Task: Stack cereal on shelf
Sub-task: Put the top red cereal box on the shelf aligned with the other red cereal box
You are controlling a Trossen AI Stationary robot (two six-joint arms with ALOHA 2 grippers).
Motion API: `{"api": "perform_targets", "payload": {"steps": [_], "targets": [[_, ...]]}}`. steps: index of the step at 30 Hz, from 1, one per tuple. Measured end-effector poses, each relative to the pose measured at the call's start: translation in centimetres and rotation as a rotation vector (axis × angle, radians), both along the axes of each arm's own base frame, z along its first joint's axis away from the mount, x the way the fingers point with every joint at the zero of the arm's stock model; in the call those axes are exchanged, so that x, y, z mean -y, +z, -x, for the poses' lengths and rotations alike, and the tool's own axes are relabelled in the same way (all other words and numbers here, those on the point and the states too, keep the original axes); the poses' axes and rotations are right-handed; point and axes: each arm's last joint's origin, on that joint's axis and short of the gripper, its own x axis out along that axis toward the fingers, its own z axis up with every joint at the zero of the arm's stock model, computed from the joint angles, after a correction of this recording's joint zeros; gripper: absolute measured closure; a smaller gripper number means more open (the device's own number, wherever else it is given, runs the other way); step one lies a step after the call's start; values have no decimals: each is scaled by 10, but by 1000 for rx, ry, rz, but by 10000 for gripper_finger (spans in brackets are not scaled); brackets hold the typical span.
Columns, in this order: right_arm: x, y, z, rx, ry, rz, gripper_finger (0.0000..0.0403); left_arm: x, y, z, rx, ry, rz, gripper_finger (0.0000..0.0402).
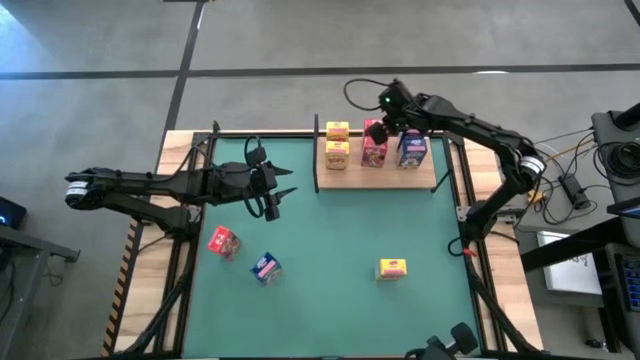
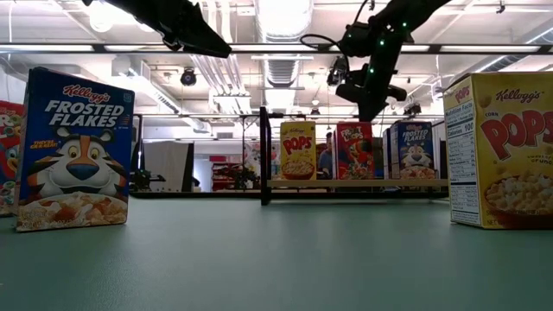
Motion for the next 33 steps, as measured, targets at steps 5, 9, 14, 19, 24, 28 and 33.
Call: {"api": "perform_targets", "payload": {"steps": [5, 9, 14, 19, 24, 28, 33], "targets": [[-7, 11, 5, 26, 0, 17, 394, 0, 0, 0, 0, 0, 0, 209], [-20, 25, 10, 109, 34, -17, 394, 0, 0, 0, 1, 1, 2, 209], [-46, 38, 8, 210, 108, -100, 394, 0, 0, 0, 2, 3, 6, 209], [-75, 34, 0, 174, 161, -216, 394, 0, 0, 0, 2, 3, 7, 209], [-89, 14, -9, 80, 172, -294, 394, 0, 0, 0, 4, 6, 13, 209], [-88, 1, -16, 32, 163, -313, 394, 0, 0, 0, 4, 5, 13, 209], [-83, -8, -19, -34, 124, -266, 394, 0, 0, 0, 2, 5, 13, 209]]}}
